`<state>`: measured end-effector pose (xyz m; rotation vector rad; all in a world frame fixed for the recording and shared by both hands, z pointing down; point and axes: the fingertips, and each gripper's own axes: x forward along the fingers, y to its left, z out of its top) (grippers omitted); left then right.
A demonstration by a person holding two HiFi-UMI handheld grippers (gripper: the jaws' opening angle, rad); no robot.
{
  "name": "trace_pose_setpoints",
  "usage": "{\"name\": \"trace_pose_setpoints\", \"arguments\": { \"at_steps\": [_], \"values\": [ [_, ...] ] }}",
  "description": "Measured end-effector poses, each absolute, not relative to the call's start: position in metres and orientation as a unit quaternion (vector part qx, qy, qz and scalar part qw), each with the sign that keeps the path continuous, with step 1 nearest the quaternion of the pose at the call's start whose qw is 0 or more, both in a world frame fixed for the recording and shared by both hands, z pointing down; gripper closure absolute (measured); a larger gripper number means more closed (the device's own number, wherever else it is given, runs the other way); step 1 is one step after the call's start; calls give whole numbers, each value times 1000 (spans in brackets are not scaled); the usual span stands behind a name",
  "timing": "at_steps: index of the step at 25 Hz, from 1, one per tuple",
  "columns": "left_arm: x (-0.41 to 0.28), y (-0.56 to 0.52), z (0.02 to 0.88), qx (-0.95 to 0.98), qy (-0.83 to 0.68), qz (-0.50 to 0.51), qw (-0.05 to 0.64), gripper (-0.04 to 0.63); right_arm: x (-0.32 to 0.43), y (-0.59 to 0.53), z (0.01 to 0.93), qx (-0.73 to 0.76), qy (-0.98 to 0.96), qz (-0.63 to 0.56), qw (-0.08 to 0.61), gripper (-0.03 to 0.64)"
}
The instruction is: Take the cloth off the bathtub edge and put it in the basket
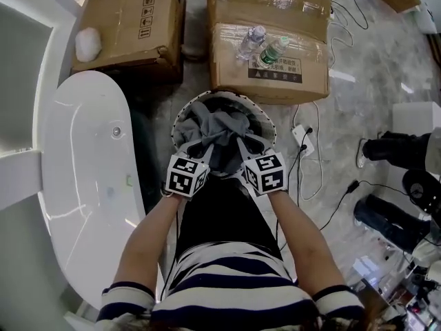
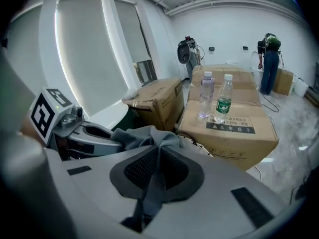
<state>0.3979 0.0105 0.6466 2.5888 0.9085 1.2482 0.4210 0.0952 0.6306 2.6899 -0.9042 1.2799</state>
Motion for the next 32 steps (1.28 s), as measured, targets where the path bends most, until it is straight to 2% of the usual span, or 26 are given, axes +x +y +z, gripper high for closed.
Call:
{"name": "trace_pose_setpoints", "arguments": {
  "at_steps": [6,9,15,18,32],
  "values": [
    [387,7,695,822,291,490,-12,552,406,117,690,826,-253,502,45,574],
    [379,-5,717,806,255,530,-62,552,402,122,698,822,-248,510,50,574],
    [376,-1,715,814,260,514,-72,554,397,125,696,827,-246,504,34,574],
    [376,3,709,816,274,506,-58,554,394,126,691,832,-241,499,22,574],
    [378,8,623,870,251,411,108,563,377,136,636,864,-224,449,-42,578]
  ]
}}
